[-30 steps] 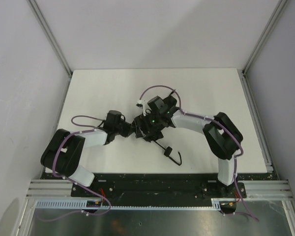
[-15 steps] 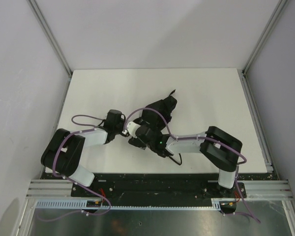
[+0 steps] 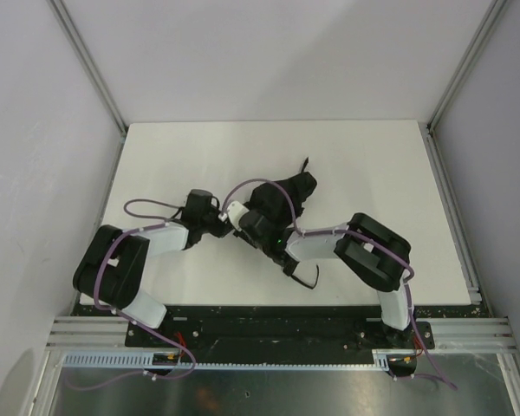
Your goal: Put away the umbrella
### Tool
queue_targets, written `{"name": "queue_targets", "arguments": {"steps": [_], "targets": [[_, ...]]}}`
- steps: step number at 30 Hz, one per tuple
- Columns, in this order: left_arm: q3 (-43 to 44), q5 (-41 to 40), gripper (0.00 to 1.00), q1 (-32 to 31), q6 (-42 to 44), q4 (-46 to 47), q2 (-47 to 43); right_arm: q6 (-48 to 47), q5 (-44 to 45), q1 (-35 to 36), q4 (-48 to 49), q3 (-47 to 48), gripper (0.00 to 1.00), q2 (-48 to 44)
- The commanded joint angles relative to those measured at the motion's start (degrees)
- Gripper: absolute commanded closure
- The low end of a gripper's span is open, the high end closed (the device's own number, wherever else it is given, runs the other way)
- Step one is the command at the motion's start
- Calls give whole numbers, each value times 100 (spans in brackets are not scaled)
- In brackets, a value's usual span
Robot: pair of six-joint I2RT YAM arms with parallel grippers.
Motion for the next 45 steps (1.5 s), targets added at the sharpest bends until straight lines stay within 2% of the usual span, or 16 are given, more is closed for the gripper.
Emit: {"name": "queue_targets", "arguments": {"steps": [1, 4, 8, 9, 11, 16, 21, 24, 27, 29, 32, 33, 36, 39, 43, 45], "targets": [[35, 26, 85, 20, 665, -1149, 125, 1523, -1637, -525, -1362, -112, 99, 428], [240, 36, 55, 70, 962, -1157, 11, 2107, -2802, -734, -1613, -186, 100, 465], [393, 153, 11, 165, 1289, -1166, -231, 2937, -4160, -1033, -1294, -351, 100, 510], [370, 202, 6, 187, 1283, -1170, -315, 3183, -4478, -1119, -1148, -382, 100, 550], [254, 326, 2, 239, 1207, -1174, -505, 3648, -5056, -1288, -773, -476, 100, 644], [190, 623, 1, 276, 939, -1165, -564, 4779, -6180, -1650, 419, -763, 100, 920], [187, 794, 1, 201, 663, -1170, -140, 5553, -6644, -1859, 1300, -820, 100, 1161], [113, 682, 7, -20, 591, -1157, 39, 5897, -6787, -1890, 1730, -830, 100, 1207], [39, 395, 22, -215, 621, -1150, 207, 6207, -6970, -1894, 2119, -827, 100, 1249], [-9, 150, 39, -270, 734, -1136, 294, 6368, -7090, -1891, 2338, -827, 100, 1274], [-112, -119, 82, -275, 874, -1120, 355, 6582, -7274, -1894, 2639, -822, 100, 1312], [-129, -176, 88, -279, 904, -1120, 379, 6600, -7313, -1892, 2686, -816, 100, 1312], [-84, -289, 97, -281, 1050, -1106, 485, 6538, -7412, -1880, 2661, -794, 100, 1298], [-77, -350, 100, -283, 1132, -1107, 543, 6197, -7278, -1905, 2208, -759, 98, 1125], [-165, -368, 100, -283, 1141, -1119, 461, 5093, -6654, -1904, 551, -448, 57, 373], [-187, -401, 100, -283, 1167, -1139, 397, 4506, -6163, -1865, -513, -165, 41, -125]]}}
